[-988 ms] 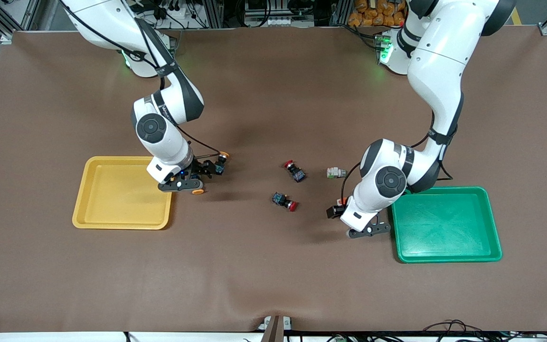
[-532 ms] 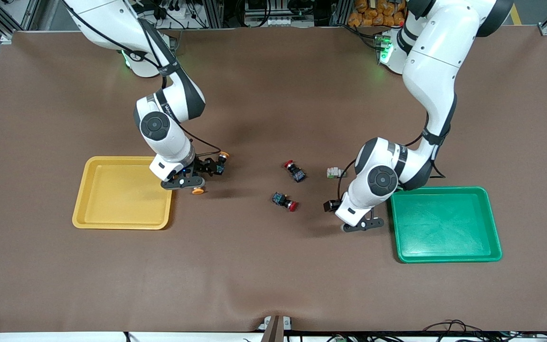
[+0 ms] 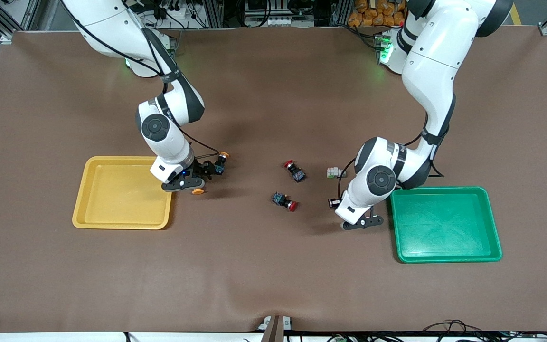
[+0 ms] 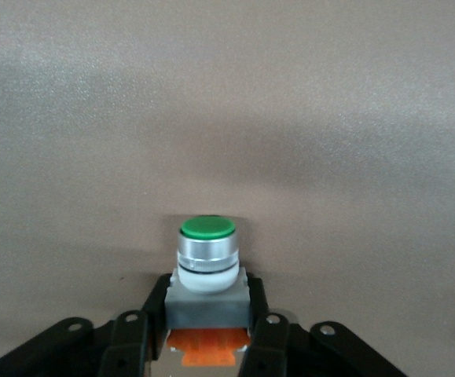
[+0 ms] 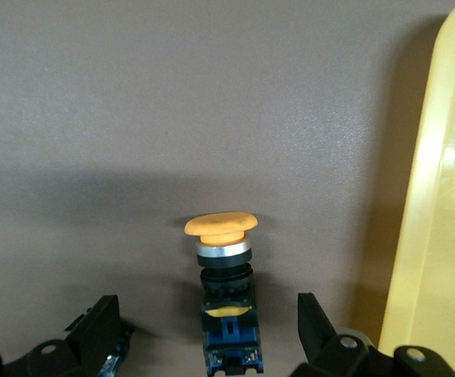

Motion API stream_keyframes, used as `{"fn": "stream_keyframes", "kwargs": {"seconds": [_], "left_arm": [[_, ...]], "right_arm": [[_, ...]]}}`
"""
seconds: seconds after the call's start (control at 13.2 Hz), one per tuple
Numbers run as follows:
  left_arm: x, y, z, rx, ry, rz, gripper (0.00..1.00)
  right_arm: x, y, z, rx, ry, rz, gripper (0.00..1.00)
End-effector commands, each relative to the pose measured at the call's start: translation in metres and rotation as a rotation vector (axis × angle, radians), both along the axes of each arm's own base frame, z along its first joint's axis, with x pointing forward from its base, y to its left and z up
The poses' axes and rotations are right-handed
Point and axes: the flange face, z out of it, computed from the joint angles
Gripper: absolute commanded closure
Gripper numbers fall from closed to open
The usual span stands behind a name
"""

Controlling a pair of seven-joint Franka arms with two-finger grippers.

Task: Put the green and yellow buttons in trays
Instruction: 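Close both grippers on the green-capped and yellow-capped buttons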

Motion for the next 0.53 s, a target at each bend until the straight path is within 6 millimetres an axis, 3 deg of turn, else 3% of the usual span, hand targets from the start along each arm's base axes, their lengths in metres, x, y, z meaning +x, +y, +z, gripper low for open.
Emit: {"fn": "stream_keyframes", "kwargs": {"seconds": [0.0, 0.23, 0.46], "left_arm": [[0.010, 0.005, 0.022, -0.017, -0.037, 0.034, 1.00], [0.025, 0.012, 0.046, -0.025, -0.078, 0.054, 1.00], [0.044, 0.045, 0.069, -0.015, -0.099, 0.094, 1.00]], "right_arm": [[0.002, -0.006, -0.001, -0.014, -0.012, 0.021, 0.00], [0.004, -0.007, -0.003, -0.020, -0.017, 0.029, 0.00], [0.010, -0.011, -0.019, -0.022, -0.033, 0.034, 0.00]]}}
